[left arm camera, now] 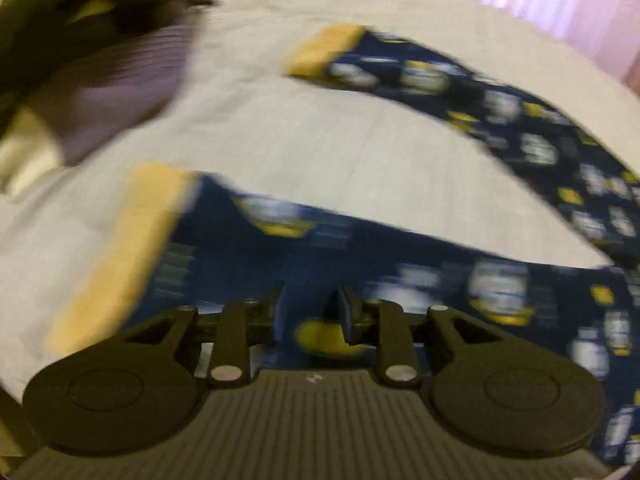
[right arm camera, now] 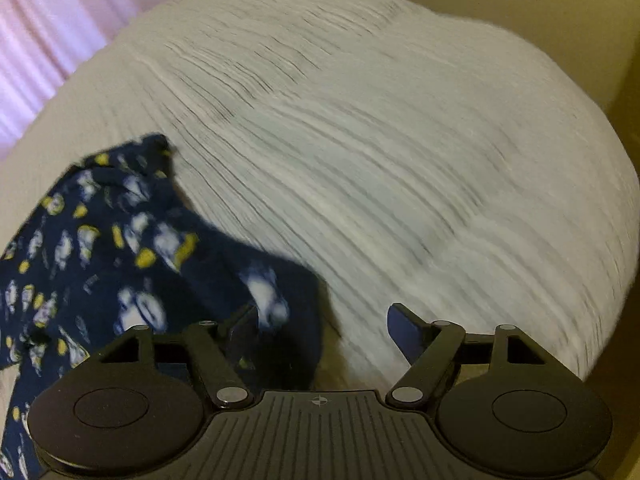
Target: Fold clothes
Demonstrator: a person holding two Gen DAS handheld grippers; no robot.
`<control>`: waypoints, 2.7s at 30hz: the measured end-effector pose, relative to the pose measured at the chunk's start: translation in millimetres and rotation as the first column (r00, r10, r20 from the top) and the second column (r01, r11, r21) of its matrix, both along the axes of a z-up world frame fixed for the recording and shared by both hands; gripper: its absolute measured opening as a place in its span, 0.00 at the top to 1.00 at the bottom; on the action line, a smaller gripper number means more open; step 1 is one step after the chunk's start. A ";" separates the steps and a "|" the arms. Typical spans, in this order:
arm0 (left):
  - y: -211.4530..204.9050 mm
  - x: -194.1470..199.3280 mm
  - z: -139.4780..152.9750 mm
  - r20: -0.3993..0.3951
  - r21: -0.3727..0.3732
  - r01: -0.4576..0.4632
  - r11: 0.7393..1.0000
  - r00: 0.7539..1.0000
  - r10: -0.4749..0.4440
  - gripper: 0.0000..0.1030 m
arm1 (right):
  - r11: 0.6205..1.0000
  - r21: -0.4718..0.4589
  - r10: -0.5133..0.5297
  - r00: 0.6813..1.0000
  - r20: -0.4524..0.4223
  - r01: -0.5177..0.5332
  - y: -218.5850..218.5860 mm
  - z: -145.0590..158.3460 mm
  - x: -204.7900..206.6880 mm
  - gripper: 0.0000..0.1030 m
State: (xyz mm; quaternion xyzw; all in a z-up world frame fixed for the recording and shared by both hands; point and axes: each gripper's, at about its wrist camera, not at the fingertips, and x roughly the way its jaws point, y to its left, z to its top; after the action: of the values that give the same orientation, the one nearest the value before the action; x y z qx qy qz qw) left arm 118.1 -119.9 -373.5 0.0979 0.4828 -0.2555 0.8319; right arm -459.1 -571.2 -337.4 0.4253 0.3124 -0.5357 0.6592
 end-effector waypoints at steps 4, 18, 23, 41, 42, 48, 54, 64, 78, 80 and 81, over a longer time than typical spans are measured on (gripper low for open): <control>-63.0 -46.8 -9.0 -0.091 -0.068 0.040 0.997 0.995 -0.046 0.79 | 0.994 -0.017 0.113 0.990 0.080 -0.112 -41.0 2.1 4.4 0.46; -265.8 -195.1 0.3 -0.093 -0.120 0.054 0.991 0.994 -0.065 0.78 | 0.823 0.018 0.515 0.759 0.398 -0.568 -260.5 -70.1 95.0 0.46; -289.9 -200.9 3.3 -0.079 -0.098 0.022 0.995 0.996 -0.029 0.78 | 0.629 -0.120 0.768 0.590 0.247 -0.768 -275.2 -86.5 138.6 0.46; -301.6 -213.7 -11.9 -0.093 -0.007 -0.063 0.998 0.994 0.062 0.78 | 0.790 -0.233 0.608 0.675 0.419 -0.567 -314.7 -95.7 140.3 0.95; -301.2 -212.5 -14.2 -0.101 -0.004 -0.065 0.998 0.993 0.064 0.78 | 0.796 -0.208 0.597 0.682 0.423 -0.568 -315.8 -99.3 137.5 0.95; -307.2 -211.2 -31.4 -0.149 0.008 -0.066 0.998 0.987 0.066 0.78 | 0.772 -0.127 0.623 0.701 0.348 -0.623 -316.0 -118.0 158.2 0.94; -304.6 -213.9 -30.2 -0.134 0.025 -0.039 0.999 0.990 0.042 0.78 | 0.804 -0.079 0.569 0.725 0.387 -0.589 -309.7 -92.2 118.5 0.47; -290.5 -221.8 -34.7 -0.187 0.009 -0.082 0.997 0.979 0.082 0.78 | 0.704 0.142 0.465 0.603 0.649 -0.696 -237.6 -111.5 93.3 0.47; -267.9 -231.6 -31.5 -0.188 -0.015 -0.120 0.993 0.975 0.115 0.78 | 0.822 0.134 0.407 0.735 0.542 -0.553 -224.0 -116.5 88.3 0.97; -265.8 -236.8 -31.9 -0.179 -0.006 -0.107 0.994 0.978 0.104 0.78 | 0.834 0.099 0.406 0.726 0.555 -0.543 -225.3 -108.4 87.2 0.87; -264.5 -239.0 -32.6 -0.178 0.000 -0.104 0.995 0.979 0.102 0.78 | 0.841 0.078 0.405 0.719 0.564 -0.535 -226.4 -103.4 86.1 0.80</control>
State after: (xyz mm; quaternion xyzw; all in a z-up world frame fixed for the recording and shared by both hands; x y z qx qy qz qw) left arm -120.9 -384.4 -406.0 0.0457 0.5584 -0.2219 0.7981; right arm -373.0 -797.6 -440.8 0.5360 0.2791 -0.1705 0.7783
